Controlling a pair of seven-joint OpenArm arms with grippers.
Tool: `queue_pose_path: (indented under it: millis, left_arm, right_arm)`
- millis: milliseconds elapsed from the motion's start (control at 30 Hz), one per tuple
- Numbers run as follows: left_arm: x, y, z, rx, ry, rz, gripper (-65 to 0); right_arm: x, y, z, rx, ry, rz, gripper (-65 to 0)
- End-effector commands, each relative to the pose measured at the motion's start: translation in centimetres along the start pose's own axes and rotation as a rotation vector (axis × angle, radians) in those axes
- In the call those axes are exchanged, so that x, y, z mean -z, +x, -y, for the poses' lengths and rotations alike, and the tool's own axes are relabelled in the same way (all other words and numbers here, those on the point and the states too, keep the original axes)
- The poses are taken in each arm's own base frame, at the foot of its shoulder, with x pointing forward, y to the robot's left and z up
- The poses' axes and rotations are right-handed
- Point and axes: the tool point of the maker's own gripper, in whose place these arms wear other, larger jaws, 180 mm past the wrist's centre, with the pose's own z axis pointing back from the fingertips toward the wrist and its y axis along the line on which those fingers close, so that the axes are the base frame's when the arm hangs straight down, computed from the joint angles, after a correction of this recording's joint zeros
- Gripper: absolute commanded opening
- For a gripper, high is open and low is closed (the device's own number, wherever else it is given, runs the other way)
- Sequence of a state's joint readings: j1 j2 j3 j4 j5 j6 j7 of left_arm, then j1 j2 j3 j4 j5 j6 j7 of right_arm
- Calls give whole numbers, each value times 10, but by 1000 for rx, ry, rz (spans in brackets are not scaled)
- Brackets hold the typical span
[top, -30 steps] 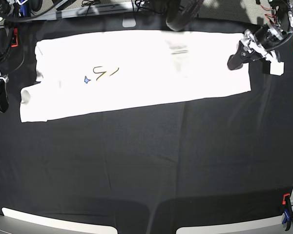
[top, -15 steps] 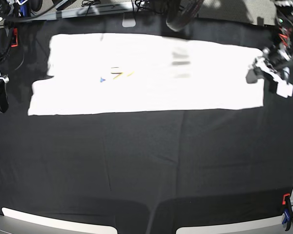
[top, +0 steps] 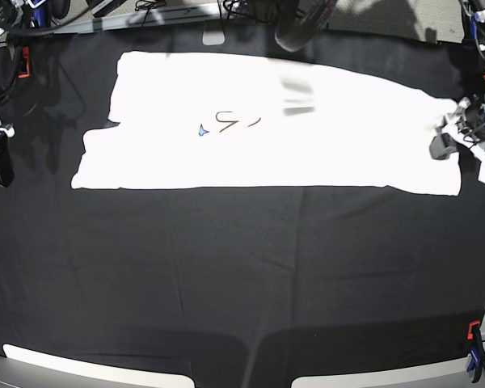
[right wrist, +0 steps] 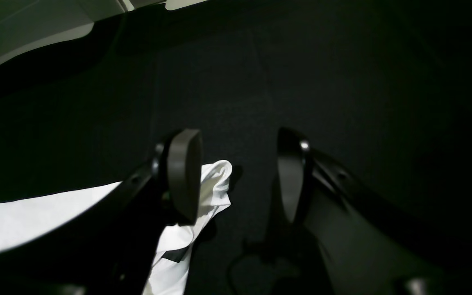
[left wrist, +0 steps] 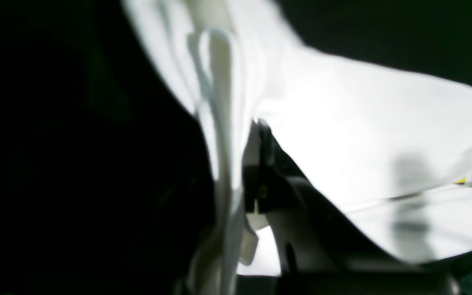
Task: Layout the t-shirt on the table in an organized manner, then fold the t-shirt properly
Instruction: 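Fold the shirt end with the left gripper toward the middle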
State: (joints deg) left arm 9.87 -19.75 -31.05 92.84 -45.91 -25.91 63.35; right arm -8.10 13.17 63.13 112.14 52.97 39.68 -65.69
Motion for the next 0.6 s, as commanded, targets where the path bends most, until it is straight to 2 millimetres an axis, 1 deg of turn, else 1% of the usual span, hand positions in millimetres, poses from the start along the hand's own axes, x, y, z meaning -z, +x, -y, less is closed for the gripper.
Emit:
queue_pose_path:
  millis: [0,133,233,300,400,500,567]
  left_arm:
    - [-4,16,12,30,-23,47,-650]
    - [1,9,58,32,-97,42,-650]
    - [10,2,84,-19,-154,59,-650]
    - [18,-6,102,-50,-197,55,-650]
    - [30,-21,136,-69,-280,31,-650]
    - [40,-31,173,-32,-371,3,-650]
    - [43,-30,191,-9,-417,6,-650]
  right_arm:
    - [-2,19,-3,-29,17,64,-360]
    - [-2,19,-3,-29,17,64,-360]
    - [-2,19,-3,-29,17,64,-360]
    - [-2,19,-3,-29,17,64,-360]
    - [-2,19,-3,-29,17,64,-360]
    - [-2,19,-3,-29,16,64,-360]
    - [-2,19,-3,-29,16,63,-360]
